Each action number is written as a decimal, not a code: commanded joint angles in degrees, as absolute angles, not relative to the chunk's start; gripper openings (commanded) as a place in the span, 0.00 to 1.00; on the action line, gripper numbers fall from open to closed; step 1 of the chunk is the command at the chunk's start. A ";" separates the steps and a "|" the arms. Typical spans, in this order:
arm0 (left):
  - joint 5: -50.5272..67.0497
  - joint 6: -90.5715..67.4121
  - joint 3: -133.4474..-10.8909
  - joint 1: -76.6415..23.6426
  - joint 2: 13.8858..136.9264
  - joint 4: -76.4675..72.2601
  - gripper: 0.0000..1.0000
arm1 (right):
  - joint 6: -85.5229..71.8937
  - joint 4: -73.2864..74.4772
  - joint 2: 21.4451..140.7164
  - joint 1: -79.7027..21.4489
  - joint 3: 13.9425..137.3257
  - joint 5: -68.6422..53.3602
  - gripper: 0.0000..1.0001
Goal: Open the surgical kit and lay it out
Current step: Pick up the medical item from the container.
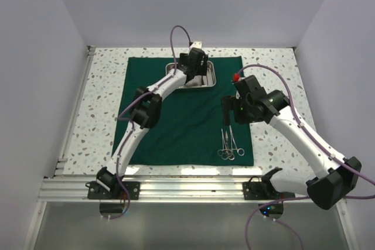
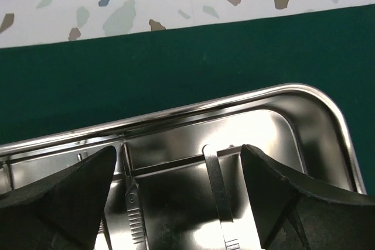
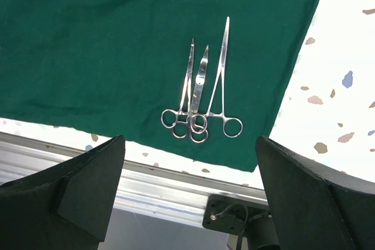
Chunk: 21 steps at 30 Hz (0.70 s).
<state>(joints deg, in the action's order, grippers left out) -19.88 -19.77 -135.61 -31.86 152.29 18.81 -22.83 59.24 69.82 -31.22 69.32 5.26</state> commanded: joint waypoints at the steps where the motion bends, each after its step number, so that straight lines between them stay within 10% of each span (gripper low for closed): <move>1: -19.86 -22.58 -137.90 -31.11 153.72 15.56 0.91 | -21.36 59.85 70.14 -31.46 72.16 5.71 0.97; 21: -17.75 -27.86 -136.59 -27.86 155.92 21.00 0.65 | -20.21 57.57 73.65 -31.38 72.69 5.27 0.95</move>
<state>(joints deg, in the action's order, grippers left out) -18.63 -25.89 -136.51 -29.17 154.95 16.27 -21.37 58.76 73.47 -31.22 70.06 5.23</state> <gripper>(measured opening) 0.671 0.959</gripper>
